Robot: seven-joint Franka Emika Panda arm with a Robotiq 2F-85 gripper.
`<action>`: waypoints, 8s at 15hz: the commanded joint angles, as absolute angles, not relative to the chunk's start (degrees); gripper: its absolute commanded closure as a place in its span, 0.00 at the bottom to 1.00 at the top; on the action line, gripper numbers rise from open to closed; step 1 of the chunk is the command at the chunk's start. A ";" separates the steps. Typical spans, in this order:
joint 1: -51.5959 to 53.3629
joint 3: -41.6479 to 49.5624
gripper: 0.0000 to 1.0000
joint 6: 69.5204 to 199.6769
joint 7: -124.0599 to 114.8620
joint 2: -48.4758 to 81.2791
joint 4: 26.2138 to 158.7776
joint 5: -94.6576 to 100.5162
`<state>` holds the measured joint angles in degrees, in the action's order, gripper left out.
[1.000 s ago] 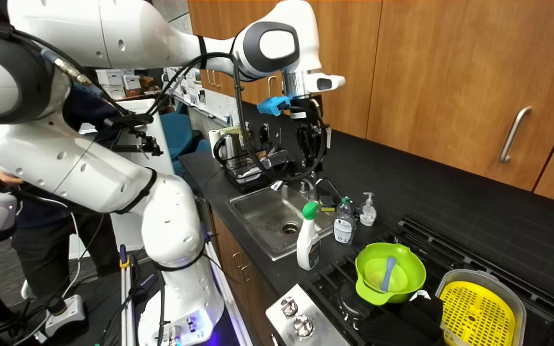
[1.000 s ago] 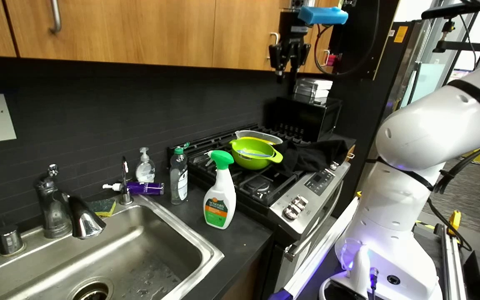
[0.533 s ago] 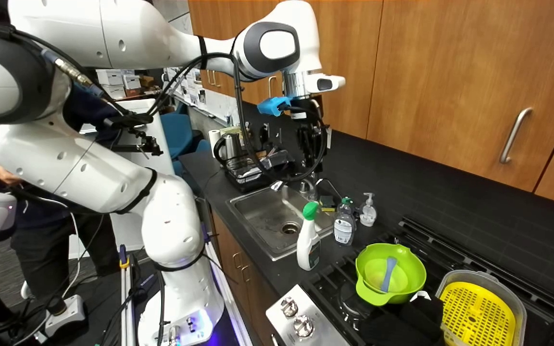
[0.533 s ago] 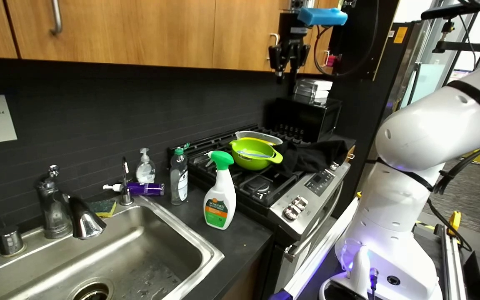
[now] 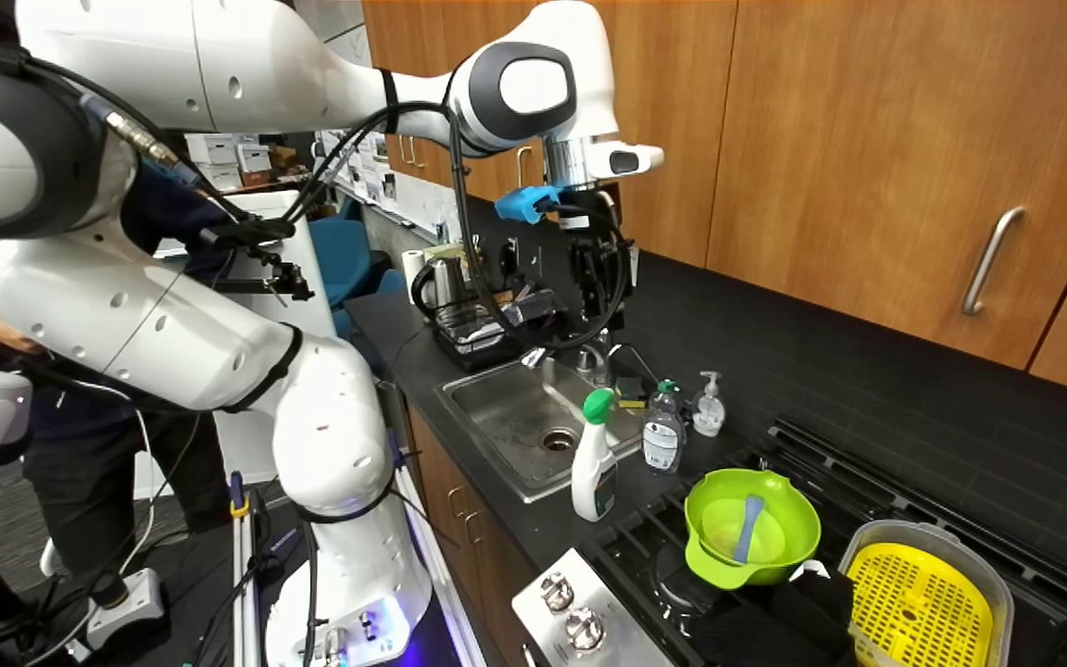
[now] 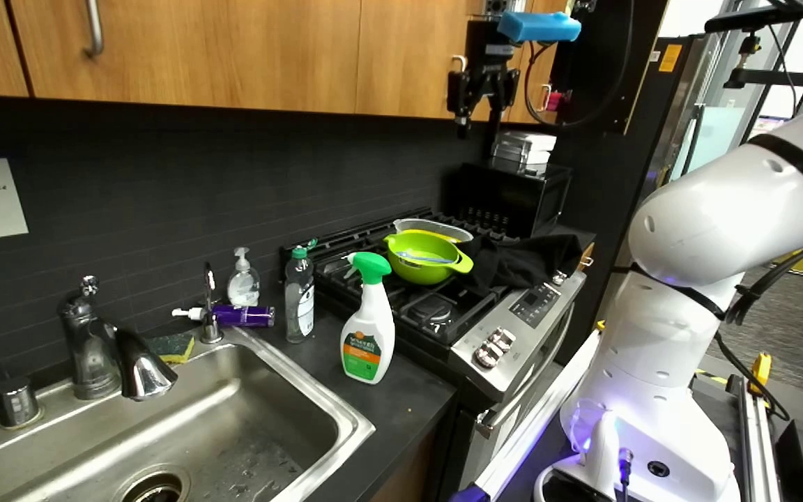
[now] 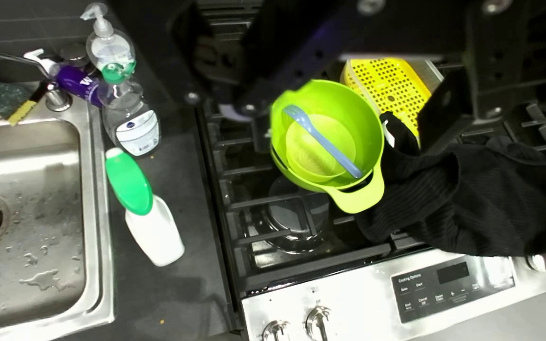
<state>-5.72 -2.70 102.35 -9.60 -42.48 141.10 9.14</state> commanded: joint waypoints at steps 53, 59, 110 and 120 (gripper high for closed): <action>-7.12 -1.74 0.41 114.80 -19.07 -34.99 143.96 3.30; -4.15 0.89 0.66 115.77 -7.06 -35.17 147.69 3.04; 7.85 2.86 0.20 105.93 14.24 -39.37 141.68 -3.18; 13.41 5.41 0.00 112.77 30.60 -25.31 138.36 -13.90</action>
